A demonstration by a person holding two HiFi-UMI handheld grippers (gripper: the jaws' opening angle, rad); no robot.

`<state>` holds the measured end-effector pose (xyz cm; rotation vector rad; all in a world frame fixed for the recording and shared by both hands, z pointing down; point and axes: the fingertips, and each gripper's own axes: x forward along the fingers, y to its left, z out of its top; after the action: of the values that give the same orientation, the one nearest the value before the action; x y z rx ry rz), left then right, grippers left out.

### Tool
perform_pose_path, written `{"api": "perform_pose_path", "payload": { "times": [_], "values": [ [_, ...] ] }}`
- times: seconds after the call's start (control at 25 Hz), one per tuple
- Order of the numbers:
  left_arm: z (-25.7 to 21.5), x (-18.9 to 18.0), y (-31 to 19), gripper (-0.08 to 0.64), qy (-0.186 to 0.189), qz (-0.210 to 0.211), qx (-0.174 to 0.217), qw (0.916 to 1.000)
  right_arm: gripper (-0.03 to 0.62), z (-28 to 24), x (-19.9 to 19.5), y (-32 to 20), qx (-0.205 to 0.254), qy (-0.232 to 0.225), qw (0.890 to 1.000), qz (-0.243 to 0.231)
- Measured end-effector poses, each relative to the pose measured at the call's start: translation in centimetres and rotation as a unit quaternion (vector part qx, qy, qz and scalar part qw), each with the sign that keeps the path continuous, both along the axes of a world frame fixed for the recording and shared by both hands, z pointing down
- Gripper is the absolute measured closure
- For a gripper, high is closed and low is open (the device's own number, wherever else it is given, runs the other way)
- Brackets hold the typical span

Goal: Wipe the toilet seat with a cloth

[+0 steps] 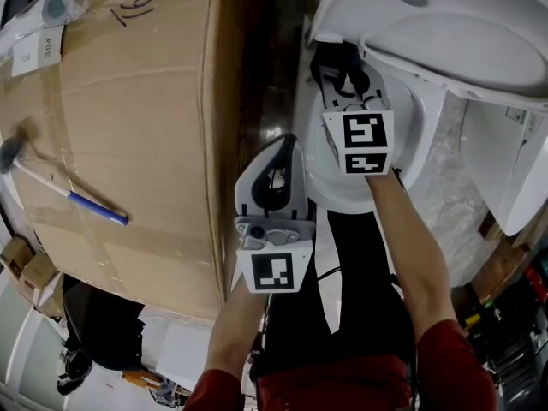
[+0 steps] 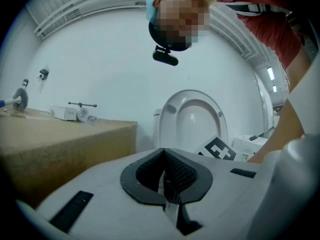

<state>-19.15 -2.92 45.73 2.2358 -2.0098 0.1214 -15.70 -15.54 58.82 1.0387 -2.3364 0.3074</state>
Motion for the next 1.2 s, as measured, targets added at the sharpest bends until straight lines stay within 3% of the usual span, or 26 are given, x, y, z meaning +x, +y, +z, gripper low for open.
{"api": "perform_pose_path", "payload": {
  "times": [0.28, 0.56, 0.72, 0.84, 1.2],
  "values": [
    [-1.6, -0.2, 0.2, 0.549, 0.005, 0.000, 0.006, 1.0000, 0.505, -3.3, 0.2, 0.7, 0.018, 0.003, 1.000, -0.011],
    [-5.6, 0.8, -0.1, 0.549, 0.005, 0.012, 0.016, 0.9998, 0.505, -13.7, -0.9, -0.3, 0.106, -0.019, 0.994, -0.025],
    [-8.8, 1.1, -0.5, 0.549, 0.008, 0.011, 0.032, 0.9994, 0.505, -20.3, -1.3, -1.4, 0.178, 0.013, 0.982, -0.064],
    [-11.2, 1.8, -0.4, 0.549, 0.013, 0.011, 0.036, 0.9992, 0.505, -24.0, -0.9, -1.1, 0.201, 0.031, 0.976, -0.077],
    [-18.3, 5.6, -0.9, 0.549, 0.010, 0.035, 0.051, 0.9980, 0.505, -32.9, 5.5, -3.2, 0.238, 0.011, 0.971, -0.017]
  ]
}}
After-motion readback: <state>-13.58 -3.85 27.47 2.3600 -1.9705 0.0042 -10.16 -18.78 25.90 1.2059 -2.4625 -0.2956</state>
